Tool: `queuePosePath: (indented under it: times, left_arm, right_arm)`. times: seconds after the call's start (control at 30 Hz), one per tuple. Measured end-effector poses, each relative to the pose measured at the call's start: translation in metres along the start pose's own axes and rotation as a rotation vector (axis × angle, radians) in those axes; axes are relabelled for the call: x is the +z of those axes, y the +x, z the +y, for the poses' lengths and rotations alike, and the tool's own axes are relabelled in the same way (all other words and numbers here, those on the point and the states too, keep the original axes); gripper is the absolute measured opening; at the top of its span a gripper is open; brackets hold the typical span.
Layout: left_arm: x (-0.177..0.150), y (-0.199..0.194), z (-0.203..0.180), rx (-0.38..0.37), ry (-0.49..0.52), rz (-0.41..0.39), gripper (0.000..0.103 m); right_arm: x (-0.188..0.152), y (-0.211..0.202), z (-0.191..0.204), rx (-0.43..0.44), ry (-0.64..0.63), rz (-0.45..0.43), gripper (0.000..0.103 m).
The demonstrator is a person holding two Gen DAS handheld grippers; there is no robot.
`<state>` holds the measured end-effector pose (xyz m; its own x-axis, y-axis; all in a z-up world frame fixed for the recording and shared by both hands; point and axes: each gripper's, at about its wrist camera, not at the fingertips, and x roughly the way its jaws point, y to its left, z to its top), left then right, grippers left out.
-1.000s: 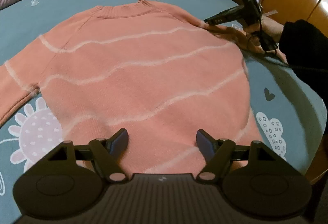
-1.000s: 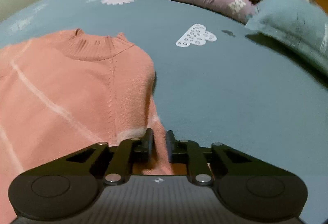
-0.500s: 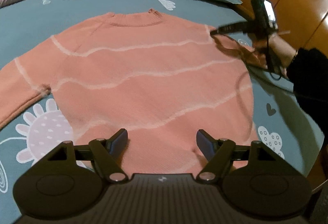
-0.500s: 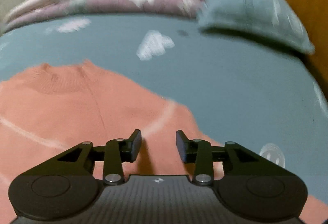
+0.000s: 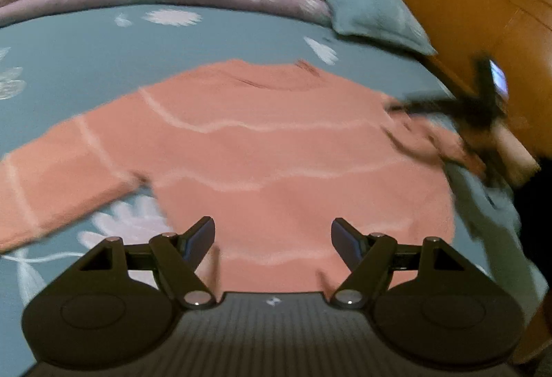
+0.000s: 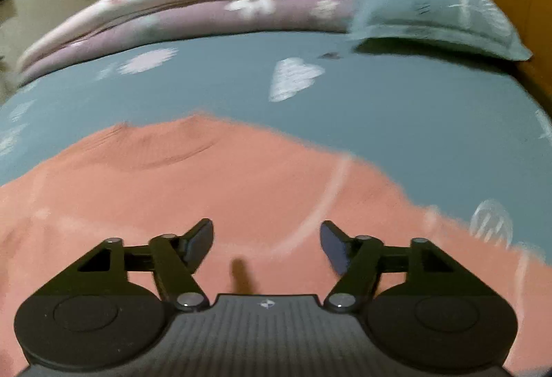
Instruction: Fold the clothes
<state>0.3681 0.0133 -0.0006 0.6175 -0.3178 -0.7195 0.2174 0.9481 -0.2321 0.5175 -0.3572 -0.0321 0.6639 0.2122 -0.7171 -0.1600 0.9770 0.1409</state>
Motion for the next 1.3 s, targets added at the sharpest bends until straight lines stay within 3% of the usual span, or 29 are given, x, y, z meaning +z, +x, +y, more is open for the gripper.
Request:
queuePosePath:
  times: [0.1, 0.23, 0.33, 0.47, 0.6, 0.8, 0.87, 0.97, 1.03, 1.13, 1.3]
  left_arm:
    - [0.007, -0.002, 0.037, 0.065, -0.035, -0.023, 0.075]
    - [0.019, 0.006, 0.090, 0.175, -0.010, -0.082, 0.075]
    - [0.021, 0.016, 0.137, 0.261, -0.060, -0.067, 0.073]
    - [-0.011, 0.004, 0.203, 0.242, -0.194, -0.049, 0.074]
    - [-0.045, -0.033, 0.247, 0.158, -0.294, -0.099, 0.075]
    - [-0.046, -0.067, 0.279, 0.203, -0.345, -0.116, 0.076]
    - [-0.042, -0.065, 0.289, 0.157, -0.353, -0.142, 0.077]
    - [-0.039, -0.042, 0.300, 0.104, -0.382, -0.101, 0.080]
    - [-0.044, -0.043, 0.301, 0.148, -0.362, -0.099, 0.079]
    - [-0.054, -0.057, 0.303, 0.272, -0.350, -0.079, 0.079]
    - [-0.042, -0.062, 0.296, 0.313, -0.370, -0.036, 0.078]
  right_arm:
    - [-0.030, -0.018, 0.033, 0.046, 0.004, 0.039, 0.080]
    - [-0.064, -0.032, 0.082, 0.029, -0.017, 0.074, 0.086]
    - [-0.075, -0.035, 0.114, 0.014, -0.034, 0.096, 0.087]
    - [-0.076, -0.033, 0.139, -0.048, -0.036, 0.117, 0.088]
    - [-0.075, -0.031, 0.157, -0.095, 0.002, 0.136, 0.089]
    - [-0.078, -0.025, 0.175, -0.130, 0.017, 0.178, 0.091]
    - [-0.079, -0.018, 0.181, -0.145, -0.001, 0.201, 0.093]
    - [-0.082, -0.012, 0.187, -0.167, -0.032, 0.228, 0.100]
    - [-0.084, -0.010, 0.189, -0.175, -0.047, 0.238, 0.103]
    - [-0.086, -0.011, 0.189, -0.177, -0.050, 0.244, 0.103]
    - [-0.088, -0.014, 0.186, -0.165, -0.045, 0.240, 0.103]
